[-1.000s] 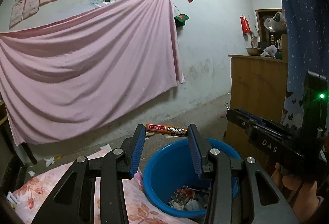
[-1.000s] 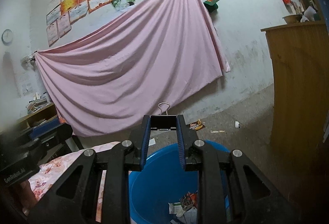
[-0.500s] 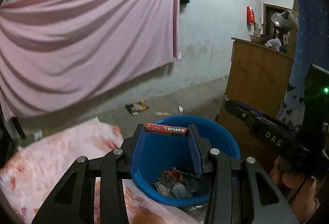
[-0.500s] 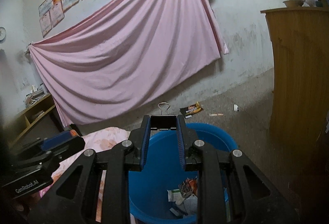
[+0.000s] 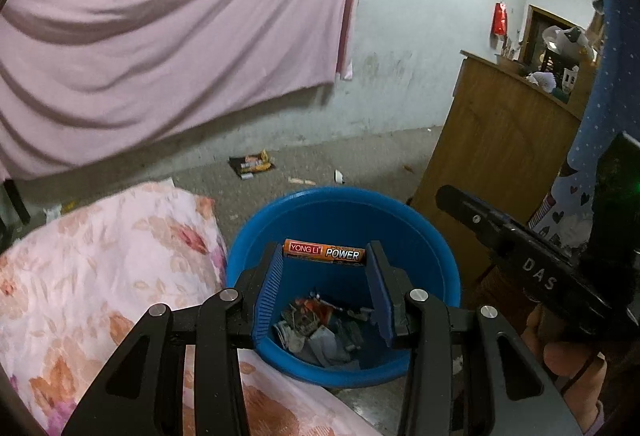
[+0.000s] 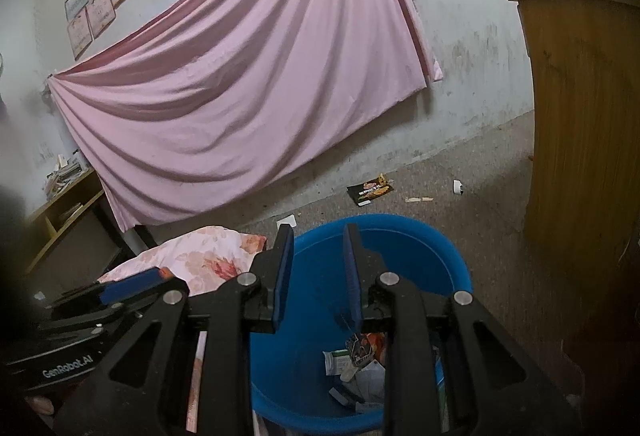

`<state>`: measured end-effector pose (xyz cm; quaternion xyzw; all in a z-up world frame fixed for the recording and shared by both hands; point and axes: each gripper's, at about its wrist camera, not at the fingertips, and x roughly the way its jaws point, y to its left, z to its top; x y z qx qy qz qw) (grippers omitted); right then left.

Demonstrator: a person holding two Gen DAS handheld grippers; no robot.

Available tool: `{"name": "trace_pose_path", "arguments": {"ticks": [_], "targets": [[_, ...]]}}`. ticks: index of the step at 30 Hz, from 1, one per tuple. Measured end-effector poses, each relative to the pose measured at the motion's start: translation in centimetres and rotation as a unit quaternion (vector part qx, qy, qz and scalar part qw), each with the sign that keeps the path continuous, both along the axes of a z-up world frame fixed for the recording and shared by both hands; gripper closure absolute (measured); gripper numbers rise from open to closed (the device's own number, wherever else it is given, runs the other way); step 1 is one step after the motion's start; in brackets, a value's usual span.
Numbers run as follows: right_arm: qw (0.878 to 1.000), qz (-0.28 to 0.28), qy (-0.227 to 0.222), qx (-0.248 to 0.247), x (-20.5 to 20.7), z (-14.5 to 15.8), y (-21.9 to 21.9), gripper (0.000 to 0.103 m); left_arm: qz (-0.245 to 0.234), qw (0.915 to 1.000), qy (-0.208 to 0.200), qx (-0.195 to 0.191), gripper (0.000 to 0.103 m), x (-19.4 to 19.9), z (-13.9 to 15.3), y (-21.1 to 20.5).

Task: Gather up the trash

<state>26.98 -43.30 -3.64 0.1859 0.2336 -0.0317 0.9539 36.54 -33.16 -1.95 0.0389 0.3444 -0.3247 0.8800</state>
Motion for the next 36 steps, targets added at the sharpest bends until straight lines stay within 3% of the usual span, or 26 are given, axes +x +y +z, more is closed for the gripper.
{"name": "trace_pose_path", "arguments": {"ticks": [4, 22, 30, 33, 36], "targets": [[1.0, 0.0, 0.003, -0.001, 0.1, -0.1, 0.0, 0.05, 0.006, 0.9997, 0.023, -0.011, 0.064, 0.5, -0.3, 0.5], [1.0, -0.001, 0.0, -0.011, 0.2, 0.1, 0.2, 0.049, 0.034, 0.9994, 0.007, -0.007, 0.062, -0.3, 1.3, 2.2], [1.0, -0.004, -0.007, -0.015, 0.1, 0.5, 0.3, 0.035, 0.048, 0.9989, -0.001, -0.003, 0.06, -1.0, 2.4, 3.7], [1.0, -0.007, -0.009, -0.02, -0.2, 0.6, 0.4, 0.027, 0.06, 0.9982, -0.008, -0.007, 0.05, -1.4, 3.0, 4.6], [1.0, -0.009, -0.011, -0.024, -0.4, 0.8, 0.4, 0.017, 0.075, 0.9969, -0.018, -0.016, 0.047, -1.9, 3.7, 5.8]]}}
